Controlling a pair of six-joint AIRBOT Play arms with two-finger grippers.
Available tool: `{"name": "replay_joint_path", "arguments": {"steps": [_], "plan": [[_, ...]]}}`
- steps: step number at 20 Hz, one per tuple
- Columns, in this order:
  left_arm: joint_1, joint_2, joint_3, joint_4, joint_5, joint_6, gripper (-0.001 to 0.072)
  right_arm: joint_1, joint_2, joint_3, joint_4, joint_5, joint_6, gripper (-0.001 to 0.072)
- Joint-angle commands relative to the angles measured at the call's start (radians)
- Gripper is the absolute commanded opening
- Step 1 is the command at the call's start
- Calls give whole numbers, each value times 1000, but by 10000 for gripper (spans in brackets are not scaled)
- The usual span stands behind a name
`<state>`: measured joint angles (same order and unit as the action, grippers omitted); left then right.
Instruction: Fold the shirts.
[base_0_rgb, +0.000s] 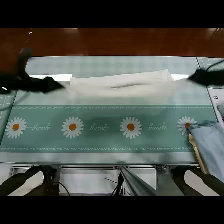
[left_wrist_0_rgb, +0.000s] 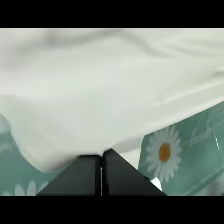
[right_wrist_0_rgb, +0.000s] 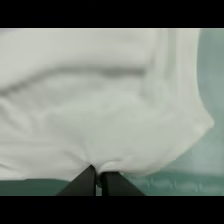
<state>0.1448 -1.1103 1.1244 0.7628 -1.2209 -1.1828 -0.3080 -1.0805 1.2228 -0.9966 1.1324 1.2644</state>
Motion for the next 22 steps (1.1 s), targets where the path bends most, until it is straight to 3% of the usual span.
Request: {"name": "replay_joint_path", "arguments": {"steps": [1, 4, 8, 11, 17, 22], "plan": [[0, 205, 358, -29, 87, -34, 19, 5, 168, 333, 49, -104, 38, 26], [0, 315, 608, 51, 179, -53, 18, 5, 249, 588, -53, -192, 88, 26], [0, 422, 796, 314, 121, -224, 18, 5, 327, 759, -257, -143, 220, 26], [0, 478, 835, 424, -49, -302, 17, 5, 369, 792, -309, 85, 261, 26], [0, 431, 836, 485, -626, -350, 17, 6, 305, 800, -351, 604, 254, 26], [-1, 348, 683, 583, -620, -357, 18, 6, 84, 798, -310, 678, 250, 26]]}}
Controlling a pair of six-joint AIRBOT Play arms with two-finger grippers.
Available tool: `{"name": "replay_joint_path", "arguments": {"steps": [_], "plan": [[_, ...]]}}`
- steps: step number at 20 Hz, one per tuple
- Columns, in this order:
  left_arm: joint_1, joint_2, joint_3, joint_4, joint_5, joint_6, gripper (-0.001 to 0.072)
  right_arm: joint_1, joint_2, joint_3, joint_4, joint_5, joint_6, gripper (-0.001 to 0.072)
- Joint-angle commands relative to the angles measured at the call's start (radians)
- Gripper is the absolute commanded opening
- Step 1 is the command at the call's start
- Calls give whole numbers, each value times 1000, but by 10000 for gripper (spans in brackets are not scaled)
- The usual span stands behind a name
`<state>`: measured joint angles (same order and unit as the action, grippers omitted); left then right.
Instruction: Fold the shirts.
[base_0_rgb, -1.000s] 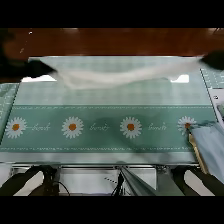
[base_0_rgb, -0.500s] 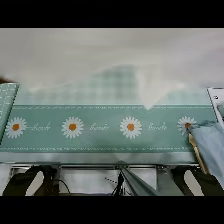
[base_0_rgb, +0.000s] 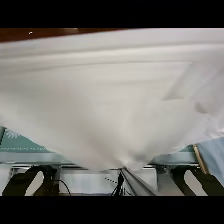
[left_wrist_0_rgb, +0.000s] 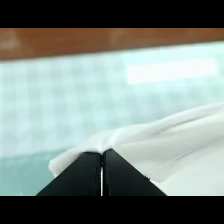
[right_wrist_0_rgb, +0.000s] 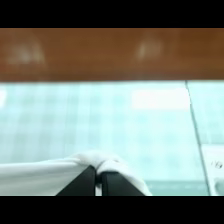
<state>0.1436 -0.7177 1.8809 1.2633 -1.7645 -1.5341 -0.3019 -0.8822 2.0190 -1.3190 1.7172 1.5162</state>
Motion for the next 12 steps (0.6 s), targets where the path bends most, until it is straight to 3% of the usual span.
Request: {"name": "replay_joint_path", "arguments": {"steps": [1, 3, 6, 12], "plan": [[0, -77, -129, 82, -70, 9, 18, 0, -179, 2, 19, 107, -2, 26], [0, -149, -239, 81, 4, 23, 19, 19, -333, 2, 11, 133, -2, 26], [-3, -303, -366, 80, 220, 47, 18, 132, -566, 2, -2, 89, -22, 26], [-1, -682, -363, 81, 454, 93, 19, 218, -877, 2, -70, -348, 0, 27]]}}
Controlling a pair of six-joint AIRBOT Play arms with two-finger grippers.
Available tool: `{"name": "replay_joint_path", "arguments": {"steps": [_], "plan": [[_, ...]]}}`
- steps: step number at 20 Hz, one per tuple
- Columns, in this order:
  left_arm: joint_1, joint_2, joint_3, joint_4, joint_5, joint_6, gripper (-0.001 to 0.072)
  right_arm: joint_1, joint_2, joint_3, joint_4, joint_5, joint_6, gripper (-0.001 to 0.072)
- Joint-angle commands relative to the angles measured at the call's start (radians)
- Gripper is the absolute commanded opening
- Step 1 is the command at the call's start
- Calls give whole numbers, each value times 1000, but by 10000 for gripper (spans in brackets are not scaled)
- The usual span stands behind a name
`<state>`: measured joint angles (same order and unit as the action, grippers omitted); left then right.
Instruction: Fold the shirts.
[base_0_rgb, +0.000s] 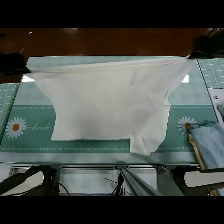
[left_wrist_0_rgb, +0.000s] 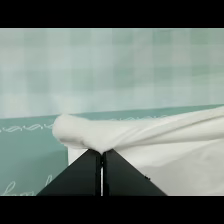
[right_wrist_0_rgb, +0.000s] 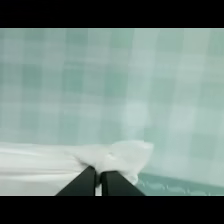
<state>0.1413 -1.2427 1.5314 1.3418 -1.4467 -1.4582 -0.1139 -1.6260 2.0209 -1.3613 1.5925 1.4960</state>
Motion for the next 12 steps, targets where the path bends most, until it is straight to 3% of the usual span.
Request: {"name": "replay_joint_path", "arguments": {"steps": [1, 7, 12], "plan": [[2, -204, -13, 2, 176, 18, 19, 30, -158, 0, -27, -300, 32, 27], [-13, -364, -14, -22, 463, 18, 19, 31, -256, 1, 18, -642, 64, 27], [-50, -430, -14, -105, 663, 17, 20, 31, -323, 0, 22, -590, 90, 27]]}}
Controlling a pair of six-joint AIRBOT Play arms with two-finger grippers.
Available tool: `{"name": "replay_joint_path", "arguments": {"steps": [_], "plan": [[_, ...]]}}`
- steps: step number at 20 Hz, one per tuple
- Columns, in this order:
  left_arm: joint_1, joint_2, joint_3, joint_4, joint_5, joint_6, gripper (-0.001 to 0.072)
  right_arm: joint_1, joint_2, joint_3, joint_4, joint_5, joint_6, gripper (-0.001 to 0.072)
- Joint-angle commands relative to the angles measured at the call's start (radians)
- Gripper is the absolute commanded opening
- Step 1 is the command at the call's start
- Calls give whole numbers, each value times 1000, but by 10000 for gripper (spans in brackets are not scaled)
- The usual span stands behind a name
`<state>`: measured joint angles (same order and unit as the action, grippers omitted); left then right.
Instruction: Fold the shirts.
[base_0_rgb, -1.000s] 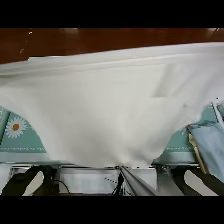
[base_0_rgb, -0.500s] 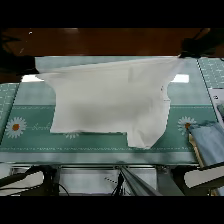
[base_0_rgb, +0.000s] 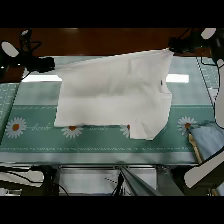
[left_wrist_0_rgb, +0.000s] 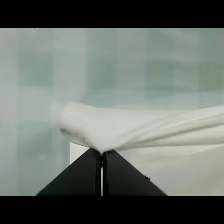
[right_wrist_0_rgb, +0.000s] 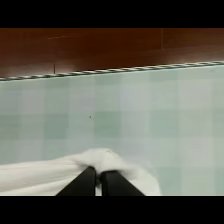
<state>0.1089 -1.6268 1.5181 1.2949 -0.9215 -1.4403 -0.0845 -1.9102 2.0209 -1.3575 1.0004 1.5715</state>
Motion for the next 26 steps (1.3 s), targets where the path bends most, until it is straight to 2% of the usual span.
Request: {"name": "replay_joint_path", "arguments": {"steps": [1, 6, 11, 14, 15, 16, 17, 19, 22, 23, 24, 26], "plan": [[-22, -63, 0, -66, 138, -5, 20, 1, -50, 0, 15, 38, 16, 27], [-30, -135, 0, -107, 28, -13, 19, 0, -72, 1, 13, 231, 20, 27], [14, -131, 24, -106, -219, -22, 19, -1, -67, 1, 1, 551, 16, 27], [29, -134, 31, -113, -249, -20, 20, 3, -71, 0, 9, 616, 15, 29], [28, -136, 31, -131, -251, -20, 31, 6, -73, 0, 21, 609, 13, 96], [28, -136, 32, -156, -258, -19, 196, 7, -73, 0, 39, 609, -21, 321], [32, -135, 40, -158, -282, -18, 381, 6, -70, 1, 60, 625, -80, 496], [60, -134, 89, -125, -387, -19, 408, -11, -48, 2, 22, 713, -119, 512], [149, -106, 131, -101, -559, -19, 421, -76, 14, -3, -66, 820, -100, 512], [182, -94, 122, -101, -612, -19, 469, -108, 43, -22, -68, 828, -100, 512], [215, -74, 87, -102, -658, -19, 595, -142, 75, -59, -76, 827, -101, 512], [275, -9, -79, -102, -673, -1, 621, -209, 142, -187, -85, 792, -109, 512]]}}
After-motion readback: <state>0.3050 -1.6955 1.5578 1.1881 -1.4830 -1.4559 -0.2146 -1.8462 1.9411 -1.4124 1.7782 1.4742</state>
